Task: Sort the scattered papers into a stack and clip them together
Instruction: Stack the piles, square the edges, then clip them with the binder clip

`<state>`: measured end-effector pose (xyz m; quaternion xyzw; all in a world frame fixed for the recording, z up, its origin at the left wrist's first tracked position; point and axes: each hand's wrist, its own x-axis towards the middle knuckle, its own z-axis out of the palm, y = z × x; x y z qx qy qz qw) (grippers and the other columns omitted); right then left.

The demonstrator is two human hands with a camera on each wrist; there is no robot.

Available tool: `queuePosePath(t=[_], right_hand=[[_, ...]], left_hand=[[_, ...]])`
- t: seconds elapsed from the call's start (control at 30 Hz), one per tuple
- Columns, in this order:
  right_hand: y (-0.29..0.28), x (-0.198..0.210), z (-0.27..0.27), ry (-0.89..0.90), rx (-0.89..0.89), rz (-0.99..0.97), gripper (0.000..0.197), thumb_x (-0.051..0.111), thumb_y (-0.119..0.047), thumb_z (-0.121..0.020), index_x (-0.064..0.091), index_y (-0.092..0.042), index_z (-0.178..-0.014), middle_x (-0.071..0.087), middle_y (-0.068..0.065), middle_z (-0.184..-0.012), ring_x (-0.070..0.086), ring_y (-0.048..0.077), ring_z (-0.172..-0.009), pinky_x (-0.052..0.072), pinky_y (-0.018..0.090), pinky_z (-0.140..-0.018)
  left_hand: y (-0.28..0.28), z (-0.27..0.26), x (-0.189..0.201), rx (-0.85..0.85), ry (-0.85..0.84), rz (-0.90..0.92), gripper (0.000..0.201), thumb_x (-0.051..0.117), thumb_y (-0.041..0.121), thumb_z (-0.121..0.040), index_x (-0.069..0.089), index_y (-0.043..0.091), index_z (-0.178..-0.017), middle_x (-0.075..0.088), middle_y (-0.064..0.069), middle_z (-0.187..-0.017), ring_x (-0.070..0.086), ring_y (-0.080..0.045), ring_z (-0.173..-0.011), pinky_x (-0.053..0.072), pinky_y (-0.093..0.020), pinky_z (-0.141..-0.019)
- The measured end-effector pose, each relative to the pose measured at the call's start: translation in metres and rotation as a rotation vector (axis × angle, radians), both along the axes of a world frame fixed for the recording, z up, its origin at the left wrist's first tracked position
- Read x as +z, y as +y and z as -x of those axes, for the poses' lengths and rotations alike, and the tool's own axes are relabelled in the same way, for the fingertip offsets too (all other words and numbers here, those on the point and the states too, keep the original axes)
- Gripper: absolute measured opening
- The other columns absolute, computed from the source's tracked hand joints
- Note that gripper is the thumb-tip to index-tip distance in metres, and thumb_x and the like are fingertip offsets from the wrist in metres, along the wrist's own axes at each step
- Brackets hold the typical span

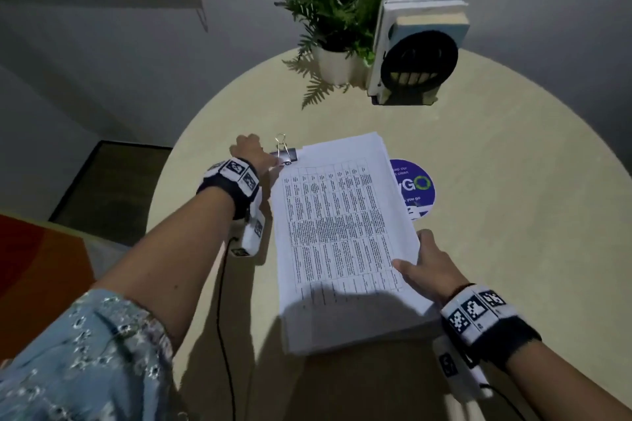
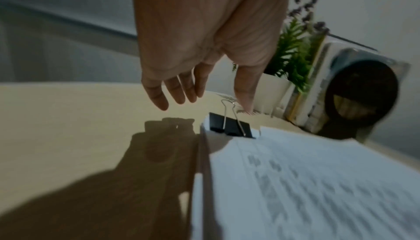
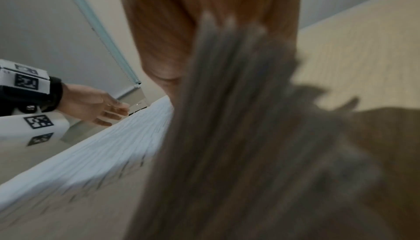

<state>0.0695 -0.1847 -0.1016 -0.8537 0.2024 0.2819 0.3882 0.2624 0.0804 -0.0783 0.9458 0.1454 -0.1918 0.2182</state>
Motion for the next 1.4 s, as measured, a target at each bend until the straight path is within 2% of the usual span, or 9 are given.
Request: queuePosePath(t=[0.1,0.17,0.27,0.37,0.63,0.7,0.97,1.23,1.4], right_hand=[[0.004,0.001,-0.003,0.03,0.016,0.057,0.045,0.058,-0.024,-0.088,0.031,-0.012,-0.121,0.058,0.011,-0.107,0.057,0.034,-0.101,0.04,0.029,-0.076],[0.005,0.0,-0.004,0.036,0.014,0.09,0.043,0.056,-0.025,-0.088,0.031,-0.013,-0.121,0.06,0.016,-0.113,0.057,0.037,-0.102,0.041,0.031,-0.076],[0.006,-0.001,-0.004,0.054,0.019,0.136,0.041,0.051,-0.024,-0.091,0.031,-0.012,-0.124,0.059,0.017,-0.115,0.057,0.037,-0.104,0.035,0.029,-0.072],[0.006,-0.002,-0.004,0.071,0.029,0.155,0.043,0.05,-0.025,-0.092,0.03,-0.011,-0.127,0.057,0.018,-0.119,0.055,0.038,-0.108,0.033,0.03,-0.073],[0.008,0.002,-0.001,0.043,0.035,0.155,0.041,0.049,-0.026,-0.092,0.032,-0.009,-0.125,0.057,0.017,-0.114,0.055,0.038,-0.107,0.032,0.03,-0.073],[0.009,0.003,-0.001,0.044,0.018,0.157,0.041,0.05,-0.027,-0.092,0.032,-0.011,-0.125,0.057,0.016,-0.119,0.055,0.038,-0.108,0.033,0.031,-0.075],[0.009,0.003,-0.001,0.069,-0.001,0.151,0.04,0.049,-0.029,-0.091,0.034,-0.014,-0.124,0.056,0.014,-0.122,0.053,0.038,-0.109,0.035,0.034,-0.078],[0.009,-0.002,-0.002,0.063,-0.02,0.159,0.023,0.048,-0.028,-0.091,0.036,-0.017,-0.107,0.059,0.015,-0.111,0.053,0.037,-0.097,0.031,0.033,-0.073],[0.009,0.001,-0.001,0.04,-0.026,0.145,0.019,0.047,-0.022,-0.091,0.036,-0.018,-0.105,0.052,0.008,-0.098,0.052,0.036,-0.098,0.029,0.032,-0.074]], left_hand=[[-0.005,-0.021,-0.013,0.094,0.016,0.275,0.051,0.068,0.02,-0.082,0.051,0.003,-0.127,0.048,-0.017,-0.137,0.046,-0.033,-0.128,0.039,-0.039,-0.107],[-0.009,-0.022,-0.021,0.218,-0.074,0.486,0.014,0.065,0.001,-0.08,0.063,0.011,-0.09,0.065,-0.017,-0.11,0.059,-0.032,-0.111,0.048,-0.037,-0.098],[-0.014,-0.016,-0.031,0.236,-0.293,0.53,0.035,0.06,-0.01,-0.075,0.052,0.021,-0.061,0.058,0.004,-0.069,0.058,-0.019,-0.077,0.051,-0.026,-0.089],[-0.019,0.004,-0.022,0.045,-0.435,0.392,0.019,0.063,-0.007,-0.076,0.058,0.009,-0.068,0.058,-0.004,-0.069,0.053,-0.017,-0.076,0.04,-0.007,-0.072],[-0.002,0.059,-0.017,-0.536,-0.226,-0.008,0.039,0.043,0.018,-0.083,0.062,-0.001,-0.113,0.06,-0.021,-0.123,0.055,-0.033,-0.115,0.046,-0.039,-0.094],[-0.004,0.064,-0.01,-0.647,-0.187,-0.077,0.057,0.027,0.03,-0.073,0.062,-0.006,-0.101,0.062,-0.024,-0.107,0.056,-0.034,-0.092,0.044,-0.042,-0.097],[-0.007,0.0,-0.016,-0.461,-0.099,-0.067,0.031,0.06,0.027,-0.087,0.059,0.005,-0.109,0.058,-0.02,-0.117,0.053,-0.039,-0.112,0.041,-0.041,-0.089],[0.002,-0.025,-0.023,-0.314,0.06,0.086,0.058,0.073,0.029,-0.078,0.051,0.006,-0.127,0.053,-0.015,-0.127,0.049,-0.033,-0.118,0.038,-0.035,-0.093],[-0.006,-0.028,-0.015,-0.208,0.16,0.199,0.043,0.073,0.043,-0.073,0.048,0.01,-0.063,0.048,-0.007,-0.064,0.044,-0.022,-0.059,0.027,-0.028,-0.054]])
